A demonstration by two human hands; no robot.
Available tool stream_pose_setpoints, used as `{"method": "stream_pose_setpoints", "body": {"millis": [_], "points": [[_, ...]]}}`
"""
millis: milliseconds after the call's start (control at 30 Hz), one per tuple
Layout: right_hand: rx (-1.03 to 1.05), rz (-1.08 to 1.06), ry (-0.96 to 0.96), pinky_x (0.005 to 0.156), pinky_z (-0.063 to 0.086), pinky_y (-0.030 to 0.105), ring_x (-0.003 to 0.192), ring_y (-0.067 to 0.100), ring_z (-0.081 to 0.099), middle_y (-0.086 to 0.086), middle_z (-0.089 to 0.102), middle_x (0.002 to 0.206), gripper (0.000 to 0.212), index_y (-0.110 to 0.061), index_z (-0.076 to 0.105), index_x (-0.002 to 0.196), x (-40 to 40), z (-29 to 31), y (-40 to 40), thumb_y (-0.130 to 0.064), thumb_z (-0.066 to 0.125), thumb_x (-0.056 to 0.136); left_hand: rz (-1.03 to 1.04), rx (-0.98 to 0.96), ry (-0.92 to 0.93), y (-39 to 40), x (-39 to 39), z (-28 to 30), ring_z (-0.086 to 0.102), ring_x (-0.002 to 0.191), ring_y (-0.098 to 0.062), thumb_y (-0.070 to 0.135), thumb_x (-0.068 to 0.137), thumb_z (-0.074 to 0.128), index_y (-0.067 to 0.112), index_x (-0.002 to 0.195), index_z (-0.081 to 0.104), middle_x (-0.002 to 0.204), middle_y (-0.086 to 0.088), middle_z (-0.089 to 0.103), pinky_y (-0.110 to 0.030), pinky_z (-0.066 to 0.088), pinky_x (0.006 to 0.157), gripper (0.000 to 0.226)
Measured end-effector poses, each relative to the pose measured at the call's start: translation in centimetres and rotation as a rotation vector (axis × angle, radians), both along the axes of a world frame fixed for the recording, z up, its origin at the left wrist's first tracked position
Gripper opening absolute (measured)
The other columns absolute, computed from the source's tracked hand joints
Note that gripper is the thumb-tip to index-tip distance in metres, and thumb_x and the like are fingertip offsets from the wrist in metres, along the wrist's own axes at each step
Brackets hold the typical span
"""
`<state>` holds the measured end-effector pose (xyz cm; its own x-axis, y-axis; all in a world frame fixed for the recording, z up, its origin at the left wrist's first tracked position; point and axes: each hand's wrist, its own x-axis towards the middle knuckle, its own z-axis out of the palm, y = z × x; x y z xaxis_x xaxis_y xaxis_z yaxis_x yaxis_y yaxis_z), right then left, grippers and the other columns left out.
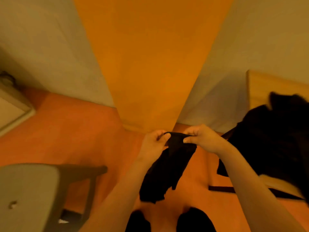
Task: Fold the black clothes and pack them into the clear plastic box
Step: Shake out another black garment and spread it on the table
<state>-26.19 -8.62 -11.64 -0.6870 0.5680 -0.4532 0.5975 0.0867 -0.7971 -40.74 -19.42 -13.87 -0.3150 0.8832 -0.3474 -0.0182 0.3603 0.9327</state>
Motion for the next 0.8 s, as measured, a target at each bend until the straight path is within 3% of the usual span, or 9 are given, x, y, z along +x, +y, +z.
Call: {"method": "stream_pose_setpoints", "body": {"millis": [100, 200, 300, 467, 567, 700, 800], "points": [[0.039, -0.052, 0.085, 0.065, 0.037, 0.025, 0.069, 0.015, 0.052, 0.016, 0.055, 0.071, 0.02, 0.005, 0.061, 0.081, 0.0, 9.6, -1.2, -0.012, 0.056, 0.091, 0.047, -0.002, -0.083, 0.2, -0.6, 10.1, 0.054, 0.059, -0.001, 0.014, 0.097, 0.046, 0.017, 0.071, 0.057, 0.064, 0.006, 0.058, -0.019, 0.042, 0.061, 0.029], [0.046, -0.137, 0.207, 0.05, 0.032, 0.012, 0.048, 0.0, 0.045, -0.009, 0.05, 0.052, 0.031, -0.002, 0.049, 0.065, 0.7, 18.3, -0.9, -0.011, 0.048, 0.095, 0.04, 0.104, -0.017, 2.2, -0.4, 19.8, 0.044, 0.069, -0.019, 0.02, 0.099, 0.041, 0.008, 0.077, 0.051, 0.073, -0.011, 0.046, -0.03, 0.036, 0.061, 0.027], [0.064, -0.234, 0.328, 0.048, 0.035, 0.012, 0.045, -0.004, 0.048, -0.013, 0.053, 0.047, 0.032, -0.013, 0.05, 0.064, 2.6, 25.0, 0.4, -0.009, 0.045, 0.096, 0.041, 0.222, 0.078, 4.6, 1.1, 27.7, 0.035, 0.066, -0.02, 0.024, 0.098, 0.042, 0.01, 0.079, 0.048, 0.071, -0.011, 0.038, -0.035, 0.026, 0.061, 0.024], [0.158, -0.263, 0.464, 0.046, 0.038, 0.012, 0.047, -0.001, 0.053, -0.011, 0.057, 0.049, 0.026, -0.01, 0.054, 0.069, 8.0, 34.4, 3.2, -0.005, 0.047, 0.093, -0.029, 0.335, 0.099, 7.6, 5.8, 37.7, 0.053, 0.066, -0.019, 0.023, 0.098, 0.046, 0.011, 0.072, 0.055, 0.07, -0.009, 0.055, -0.03, 0.04, 0.058, 0.03], [0.268, -0.288, 0.514, 0.047, 0.038, 0.011, 0.047, -0.002, 0.051, -0.011, 0.056, 0.049, 0.027, -0.009, 0.057, 0.068, 13.0, 40.1, 5.4, -0.005, 0.049, 0.093, -0.089, 0.424, 0.073, 9.9, 10.4, 43.6, 0.061, 0.07, -0.013, 0.02, 0.097, 0.048, 0.01, 0.079, 0.062, 0.077, -0.004, 0.064, -0.022, 0.05, 0.061, 0.025], [0.472, -0.317, 0.512, 0.053, 0.039, 0.013, 0.051, 0.0, 0.05, -0.013, 0.055, 0.052, 0.03, -0.014, 0.059, 0.066, 19.4, 45.5, 9.0, -0.008, 0.05, 0.093, -0.149, 0.48, 0.082, 13.6, 16.7, 49.6, 0.066, 0.066, -0.007, 0.021, 0.094, 0.054, 0.015, 0.08, 0.066, 0.077, 0.0, 0.069, -0.02, 0.054, 0.063, 0.02], [0.582, -0.411, 0.527, 0.062, 0.044, 0.018, 0.058, 0.003, 0.054, -0.003, 0.058, 0.064, 0.026, -0.014, 0.063, 0.069, 24.7, 48.6, 11.7, -0.011, 0.053, 0.092, -0.153, 0.542, 0.075, 16.8, 22.6, 52.8, 0.067, 0.069, -0.01, 0.021, 0.091, 0.058, 0.015, 0.079, 0.068, 0.078, -0.002, 0.069, -0.024, 0.055, 0.069, 0.016]]}}
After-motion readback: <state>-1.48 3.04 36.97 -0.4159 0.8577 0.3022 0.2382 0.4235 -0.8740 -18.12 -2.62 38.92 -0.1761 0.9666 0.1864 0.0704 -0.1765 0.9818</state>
